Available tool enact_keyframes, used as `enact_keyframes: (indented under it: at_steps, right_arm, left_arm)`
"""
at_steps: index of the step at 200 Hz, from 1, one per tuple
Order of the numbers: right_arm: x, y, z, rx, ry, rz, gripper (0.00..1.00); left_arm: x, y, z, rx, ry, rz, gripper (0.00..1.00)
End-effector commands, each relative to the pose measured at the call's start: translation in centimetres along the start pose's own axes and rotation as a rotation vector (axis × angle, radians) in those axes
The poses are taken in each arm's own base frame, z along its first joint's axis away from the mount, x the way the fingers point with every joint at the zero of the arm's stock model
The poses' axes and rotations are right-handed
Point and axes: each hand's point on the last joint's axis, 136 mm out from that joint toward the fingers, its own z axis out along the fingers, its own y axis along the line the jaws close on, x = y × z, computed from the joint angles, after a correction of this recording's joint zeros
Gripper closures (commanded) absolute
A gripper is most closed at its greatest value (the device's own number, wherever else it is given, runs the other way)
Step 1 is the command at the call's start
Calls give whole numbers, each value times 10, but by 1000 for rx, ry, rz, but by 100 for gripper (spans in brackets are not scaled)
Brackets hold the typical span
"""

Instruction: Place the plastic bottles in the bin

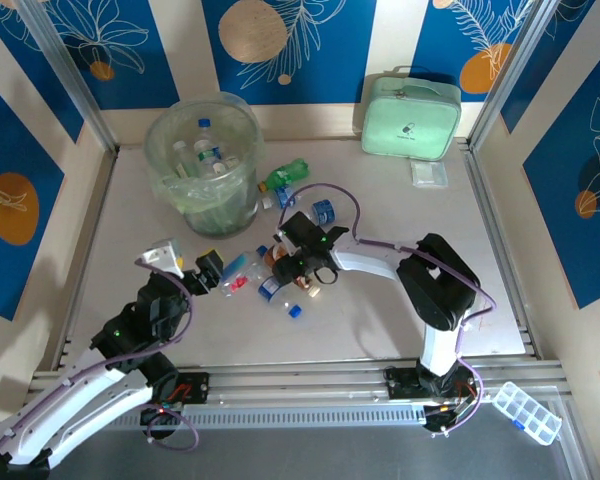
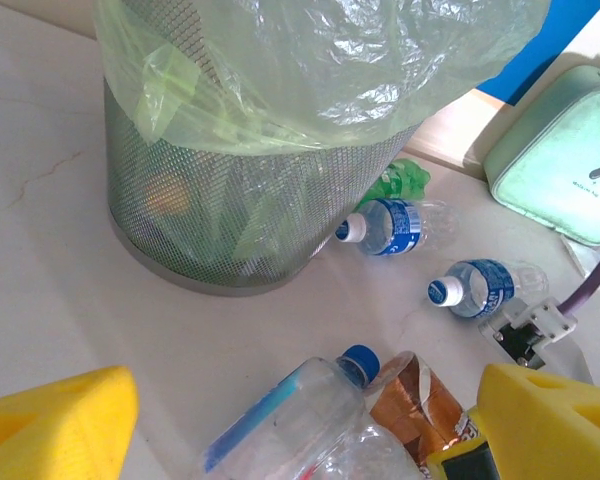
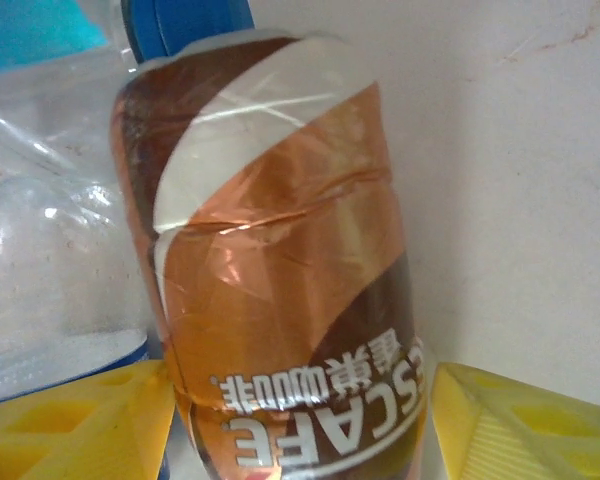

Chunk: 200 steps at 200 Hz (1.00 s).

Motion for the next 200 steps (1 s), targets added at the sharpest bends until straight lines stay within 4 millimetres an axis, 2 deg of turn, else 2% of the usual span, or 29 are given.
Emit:
enact_keyframes:
  at_steps: [1, 29, 61, 94, 135, 184, 200]
  right_arm:
    - [2, 1, 5, -30, 41, 16, 34]
    - [4, -1, 6, -30, 43, 23, 42]
    - [3, 2, -5, -46, 13, 26, 51]
    - [-2, 4, -27, -44, -43, 23, 53]
    - [-6, 8, -59, -37, -121, 2, 57]
    - [-9, 41, -102, -133, -294, -72, 57]
    - [-9, 53, -115, -183, -359, -100, 57]
  left_arm:
    - [1, 2, 1, -14, -8, 0, 12]
    - [1, 2, 1, -14, -9, 0, 12]
    - [1, 4, 2, -22, -11, 2, 12]
    - [1, 2, 2, -14, -10, 9, 12]
    - [3, -10, 3, 50, -2, 30, 12]
    - [5, -45, -5, 275, -14, 64, 6]
    - [7, -65, -11, 397, -15, 79, 2]
